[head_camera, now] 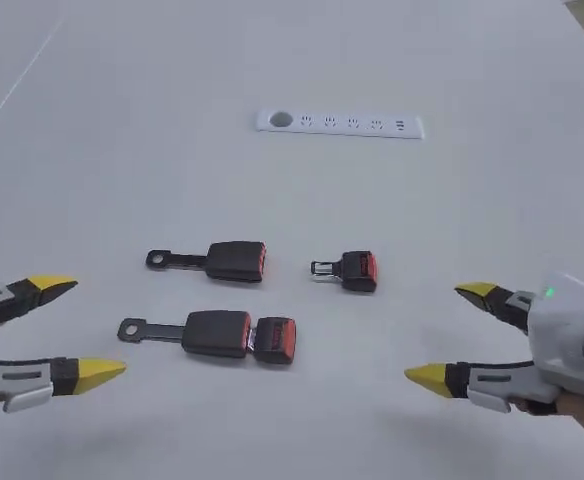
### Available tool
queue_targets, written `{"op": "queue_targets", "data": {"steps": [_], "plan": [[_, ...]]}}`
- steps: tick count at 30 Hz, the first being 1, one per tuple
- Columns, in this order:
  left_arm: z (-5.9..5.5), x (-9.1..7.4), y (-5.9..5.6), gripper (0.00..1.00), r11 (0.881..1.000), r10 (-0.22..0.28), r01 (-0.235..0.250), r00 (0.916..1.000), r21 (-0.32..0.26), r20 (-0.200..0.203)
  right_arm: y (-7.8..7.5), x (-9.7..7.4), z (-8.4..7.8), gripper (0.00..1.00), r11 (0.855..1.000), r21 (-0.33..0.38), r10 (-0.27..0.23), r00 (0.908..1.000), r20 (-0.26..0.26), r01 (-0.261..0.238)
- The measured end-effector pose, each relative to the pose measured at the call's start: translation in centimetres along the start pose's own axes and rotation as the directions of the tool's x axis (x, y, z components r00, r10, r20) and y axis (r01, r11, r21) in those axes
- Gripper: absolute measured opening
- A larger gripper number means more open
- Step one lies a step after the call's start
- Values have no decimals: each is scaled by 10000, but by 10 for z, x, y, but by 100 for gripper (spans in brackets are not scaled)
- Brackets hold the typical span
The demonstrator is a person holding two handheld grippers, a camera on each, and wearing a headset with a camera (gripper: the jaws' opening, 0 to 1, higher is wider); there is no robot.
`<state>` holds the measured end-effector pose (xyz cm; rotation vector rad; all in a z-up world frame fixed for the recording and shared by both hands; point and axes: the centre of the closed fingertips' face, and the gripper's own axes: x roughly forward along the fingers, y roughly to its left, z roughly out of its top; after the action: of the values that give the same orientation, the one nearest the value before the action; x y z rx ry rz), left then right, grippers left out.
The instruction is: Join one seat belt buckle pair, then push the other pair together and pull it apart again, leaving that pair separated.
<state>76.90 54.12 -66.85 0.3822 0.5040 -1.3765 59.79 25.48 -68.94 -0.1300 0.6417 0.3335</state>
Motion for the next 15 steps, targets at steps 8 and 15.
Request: {"op": "queue_targets", "data": {"steps": [8,15], "plan": [[5,-1,-8,80,9996,69,-62,9997,-290,228,15,-10,5,94,9990,277,-355,9977,575,339],[10,6,-10,89,9995,207,-200,9994,-249,287,27,-11,3,100,9986,354,-424,9949,912,393]]}}
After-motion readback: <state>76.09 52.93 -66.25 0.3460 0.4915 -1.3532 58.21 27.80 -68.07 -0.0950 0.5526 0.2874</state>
